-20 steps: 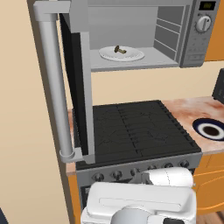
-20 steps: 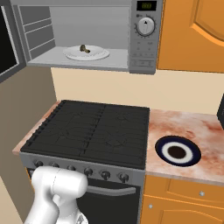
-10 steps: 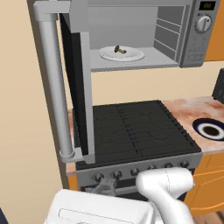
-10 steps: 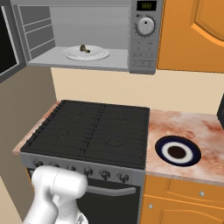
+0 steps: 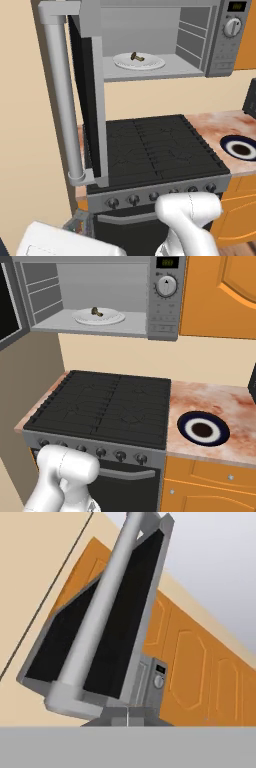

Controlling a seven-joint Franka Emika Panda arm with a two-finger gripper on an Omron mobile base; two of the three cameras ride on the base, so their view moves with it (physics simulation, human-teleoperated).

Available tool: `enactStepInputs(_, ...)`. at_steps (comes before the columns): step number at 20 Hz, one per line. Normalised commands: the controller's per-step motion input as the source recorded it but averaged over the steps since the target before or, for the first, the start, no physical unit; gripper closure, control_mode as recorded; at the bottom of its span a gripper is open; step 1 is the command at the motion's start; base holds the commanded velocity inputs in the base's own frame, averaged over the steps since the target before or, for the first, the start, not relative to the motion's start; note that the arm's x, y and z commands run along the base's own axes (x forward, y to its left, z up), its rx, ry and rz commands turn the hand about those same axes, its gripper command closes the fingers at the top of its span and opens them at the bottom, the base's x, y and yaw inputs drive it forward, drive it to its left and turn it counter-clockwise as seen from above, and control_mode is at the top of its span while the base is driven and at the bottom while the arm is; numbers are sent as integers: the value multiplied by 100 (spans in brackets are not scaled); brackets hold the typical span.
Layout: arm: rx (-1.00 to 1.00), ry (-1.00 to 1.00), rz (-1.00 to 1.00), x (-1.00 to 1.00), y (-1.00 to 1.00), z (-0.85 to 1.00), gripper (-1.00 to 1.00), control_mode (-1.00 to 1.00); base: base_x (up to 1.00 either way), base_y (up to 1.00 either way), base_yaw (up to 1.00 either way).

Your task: Pick the mushroom from the counter and place it in the microwave. Then turn on the microwave.

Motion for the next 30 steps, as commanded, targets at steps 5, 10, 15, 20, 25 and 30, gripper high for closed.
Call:
enactStepInputs(5, -5, -1, -7, 27, 58, -18, 100, -100, 0, 0, 0)
enactStepInputs(10, -1, 0, -7, 48, 56, -33, 100, -100, 0, 0, 0)
enactStepInputs(15, 0, 0, -7, 35, 51, -32, 100, -100, 0, 0, 0)
enactStepInputs(20, -1, 0, -10, 15, 40, -5, 100, -100, 0, 0, 0)
enactStepInputs(25, -1, 0, -19, 51, 3, 5, 100, -100, 0, 0, 0)
enactStepInputs(30, 0, 0, -16, 61, 0, 3, 100, -100, 0, 0, 0)
